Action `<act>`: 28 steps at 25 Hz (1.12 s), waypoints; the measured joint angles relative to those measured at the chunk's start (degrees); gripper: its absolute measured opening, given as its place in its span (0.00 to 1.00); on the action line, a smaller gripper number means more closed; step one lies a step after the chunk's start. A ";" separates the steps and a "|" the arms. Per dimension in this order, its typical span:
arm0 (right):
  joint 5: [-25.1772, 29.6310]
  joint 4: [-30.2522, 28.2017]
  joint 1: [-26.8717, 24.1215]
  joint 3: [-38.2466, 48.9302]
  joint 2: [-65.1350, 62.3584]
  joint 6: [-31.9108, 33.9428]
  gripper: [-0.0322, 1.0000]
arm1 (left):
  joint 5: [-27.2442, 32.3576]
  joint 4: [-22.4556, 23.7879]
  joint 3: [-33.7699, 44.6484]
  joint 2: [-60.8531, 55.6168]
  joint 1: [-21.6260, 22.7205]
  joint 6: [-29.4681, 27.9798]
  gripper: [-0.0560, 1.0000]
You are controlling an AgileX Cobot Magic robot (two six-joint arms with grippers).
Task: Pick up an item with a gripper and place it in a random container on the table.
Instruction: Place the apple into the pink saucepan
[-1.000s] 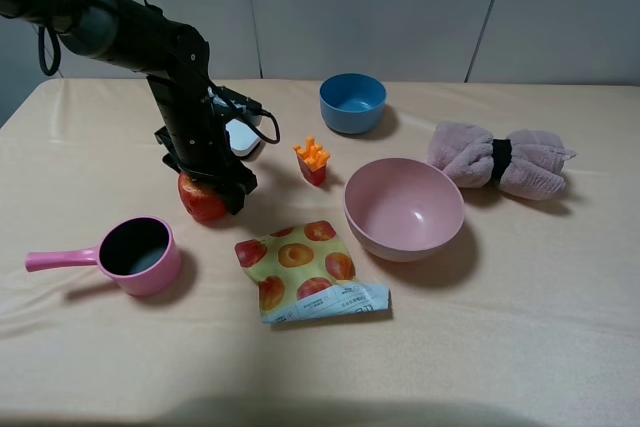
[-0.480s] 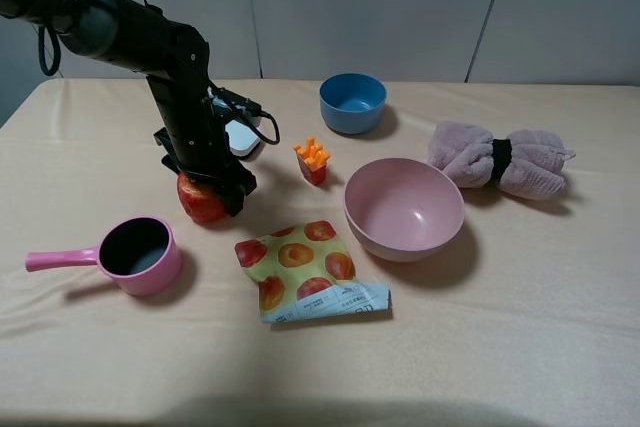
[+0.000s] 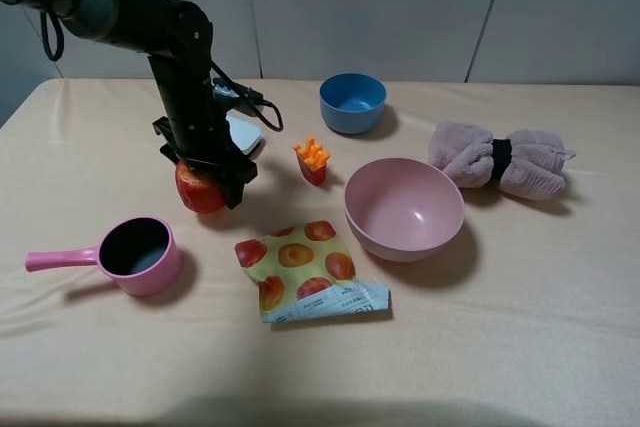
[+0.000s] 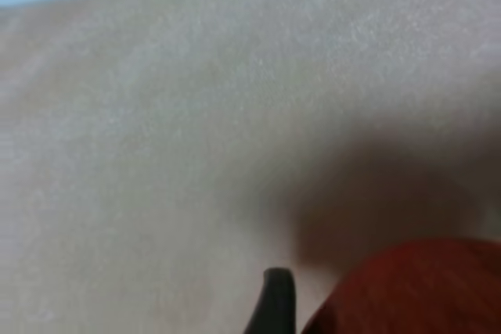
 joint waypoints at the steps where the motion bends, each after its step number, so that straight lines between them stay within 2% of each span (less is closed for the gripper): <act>1: 0.00 0.00 0.00 0.00 0.00 0.00 0.70 | 1.06 0.00 -0.76 0.00 0.00 0.00 0.71; 9: 0.00 0.00 0.00 0.00 0.00 0.00 0.70 | 6.84 -0.78 -5.32 -0.07 0.00 -0.21 0.71; 14: 0.00 0.00 0.00 0.00 0.00 0.00 0.70 | 8.49 -0.89 -5.44 -1.99 0.00 -0.21 0.71; 28: 0.00 0.00 0.00 0.00 0.00 0.00 0.70 | 17.67 -2.10 -5.94 -9.84 0.00 -0.21 0.71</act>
